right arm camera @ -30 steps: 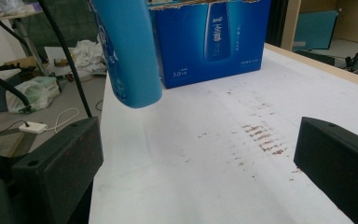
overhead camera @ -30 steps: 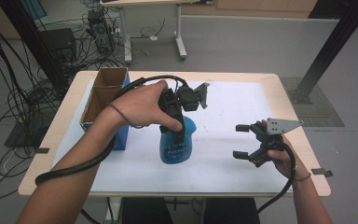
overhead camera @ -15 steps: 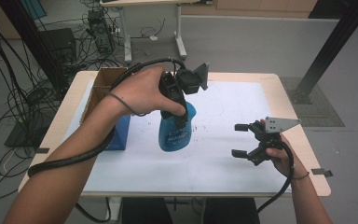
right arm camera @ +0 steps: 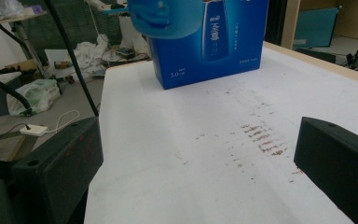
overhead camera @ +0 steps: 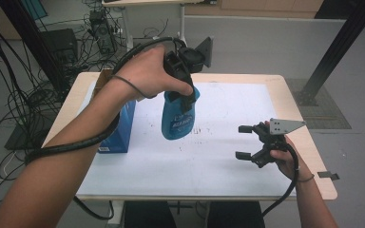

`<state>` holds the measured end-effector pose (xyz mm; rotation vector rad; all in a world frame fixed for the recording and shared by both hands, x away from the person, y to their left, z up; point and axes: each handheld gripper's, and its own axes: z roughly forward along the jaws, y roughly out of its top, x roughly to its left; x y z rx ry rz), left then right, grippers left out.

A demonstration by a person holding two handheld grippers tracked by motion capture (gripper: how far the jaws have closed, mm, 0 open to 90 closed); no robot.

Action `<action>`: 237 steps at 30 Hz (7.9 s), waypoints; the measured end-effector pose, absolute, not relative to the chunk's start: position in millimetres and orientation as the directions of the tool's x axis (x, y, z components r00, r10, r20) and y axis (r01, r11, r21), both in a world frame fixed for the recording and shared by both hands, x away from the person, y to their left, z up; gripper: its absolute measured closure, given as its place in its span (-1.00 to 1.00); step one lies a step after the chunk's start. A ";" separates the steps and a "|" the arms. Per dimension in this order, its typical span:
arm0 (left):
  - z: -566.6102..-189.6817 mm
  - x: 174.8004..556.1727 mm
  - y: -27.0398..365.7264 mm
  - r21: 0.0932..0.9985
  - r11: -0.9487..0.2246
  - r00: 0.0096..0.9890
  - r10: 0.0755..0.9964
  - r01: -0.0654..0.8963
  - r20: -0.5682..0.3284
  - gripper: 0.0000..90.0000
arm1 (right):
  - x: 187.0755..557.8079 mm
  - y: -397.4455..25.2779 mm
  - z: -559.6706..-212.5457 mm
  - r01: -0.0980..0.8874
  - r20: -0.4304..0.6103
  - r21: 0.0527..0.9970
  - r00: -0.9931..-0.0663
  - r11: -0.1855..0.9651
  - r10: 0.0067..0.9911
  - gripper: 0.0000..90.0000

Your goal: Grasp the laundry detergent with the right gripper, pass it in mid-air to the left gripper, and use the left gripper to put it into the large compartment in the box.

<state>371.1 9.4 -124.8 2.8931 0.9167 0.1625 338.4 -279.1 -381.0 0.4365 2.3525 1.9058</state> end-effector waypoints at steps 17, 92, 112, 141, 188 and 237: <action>-85.7 399.8 32.7 0.198 -0.693 0.691 0.717 0.694 0.089 -0.16 | 339.5 -274.5 -381.8 0.171 0.117 0.968 -0.955 0.184 0.274 -0.98; -119.3 458.5 217.6 0.166 -0.114 0.111 0.993 0.979 0.030 -0.17 | 341.1 -271.3 -377.7 0.158 0.104 0.972 -0.952 0.173 0.286 -0.98; -166.7 466.1 228.6 0.088 -0.084 0.083 0.996 0.993 0.010 -0.17 | 341.2 -269.2 -378.7 0.163 0.108 0.971 -0.952 0.175 0.285 -0.98; -228.7 471.1 234.1 0.017 -0.068 0.069 0.998 0.998 -0.017 -0.16 | 341.5 -265.8 -380.7 0.166 0.111 0.969 -0.953 0.181 0.282 -0.98; -271.5 467.0 233.6 -0.044 -0.061 0.060 0.998 0.997 -0.035 -0.17 | 341.7 -262.7 -381.8 0.171 0.115 0.968 -0.954 0.185 0.277 -0.98; -271.8 467.7 234.9 -0.055 -0.051 0.049 0.998 0.997 -0.041 -0.17 | 341.6 -261.3 -383.0 0.172 0.118 0.968 -0.954 0.183 0.274 -0.98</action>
